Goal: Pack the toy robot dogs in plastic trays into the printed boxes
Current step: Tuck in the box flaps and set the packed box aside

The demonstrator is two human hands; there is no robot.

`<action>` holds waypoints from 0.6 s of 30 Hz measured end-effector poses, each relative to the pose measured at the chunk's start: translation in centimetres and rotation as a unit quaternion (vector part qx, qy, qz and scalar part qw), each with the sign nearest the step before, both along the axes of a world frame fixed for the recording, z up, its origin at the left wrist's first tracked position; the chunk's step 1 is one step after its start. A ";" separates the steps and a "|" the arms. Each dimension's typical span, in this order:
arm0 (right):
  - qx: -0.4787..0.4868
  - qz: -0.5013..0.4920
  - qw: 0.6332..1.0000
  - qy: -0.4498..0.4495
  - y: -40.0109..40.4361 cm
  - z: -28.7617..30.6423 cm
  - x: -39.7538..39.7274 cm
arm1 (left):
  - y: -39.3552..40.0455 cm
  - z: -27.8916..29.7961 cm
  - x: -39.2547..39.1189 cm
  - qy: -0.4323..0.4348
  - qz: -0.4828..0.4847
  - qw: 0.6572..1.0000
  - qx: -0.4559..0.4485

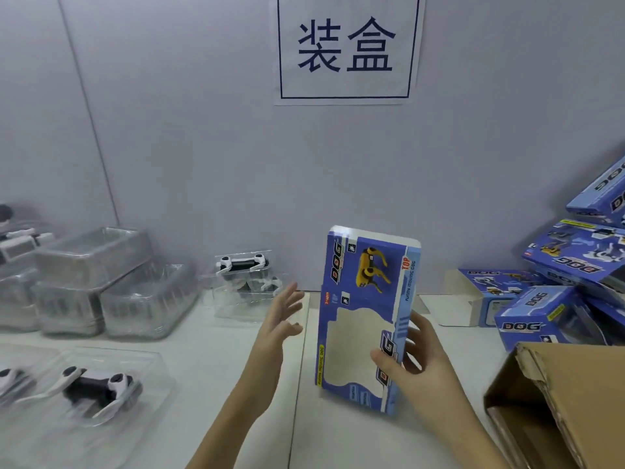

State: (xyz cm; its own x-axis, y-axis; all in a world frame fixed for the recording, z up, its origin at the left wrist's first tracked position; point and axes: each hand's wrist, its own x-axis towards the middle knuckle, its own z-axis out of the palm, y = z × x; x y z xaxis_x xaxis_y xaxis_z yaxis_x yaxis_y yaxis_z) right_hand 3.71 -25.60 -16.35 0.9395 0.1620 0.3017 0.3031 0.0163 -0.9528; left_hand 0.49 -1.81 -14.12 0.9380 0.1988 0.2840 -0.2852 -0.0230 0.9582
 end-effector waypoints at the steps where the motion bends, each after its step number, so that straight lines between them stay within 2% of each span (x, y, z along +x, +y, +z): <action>1: 0.005 -0.008 1.000 -0.001 0.1 -0.2 0.1 | 0.4 0.4 0.5 -0.020 0.065 0.997 0.031; 3: 0.006 -0.017 1.000 0.003 0.5 -0.6 0.3 | 1.8 1.3 2.2 -0.067 0.194 0.967 0.153; 5: 0.007 -0.016 1.000 0.006 0.8 -1.0 0.6 | 4.1 2.8 4.8 -0.061 0.259 0.899 0.348; 7: 0.012 -0.014 1.000 0.019 0.8 -1.2 1.0 | 6.7 4.5 7.4 0.028 0.252 0.823 0.509; 9: 0.007 -0.013 1.000 0.027 0.8 -1.4 1.2 | 9.2 5.7 9.4 0.139 0.215 0.761 0.597; 10: 0.005 -0.014 1.000 0.027 0.8 -1.4 1.3 | 10.3 5.8 10.2 0.181 0.198 0.740 0.617; 11: 0.002 -0.015 1.000 0.028 0.8 -1.5 1.4 | 11.1 5.7 10.9 0.210 0.189 0.727 0.626; 13: -0.003 -0.014 0.999 0.039 0.9 -1.5 1.6 | 12.1 5.0 11.9 0.228 0.197 0.725 0.619; 16: -0.022 -0.017 0.999 0.039 1.0 -1.4 2.1 | 12.7 3.4 13.1 0.188 0.229 0.743 0.600; 18: -0.028 -0.018 0.999 0.024 0.9 -1.4 1.8 | 13.0 2.8 13.6 0.158 0.240 0.768 0.573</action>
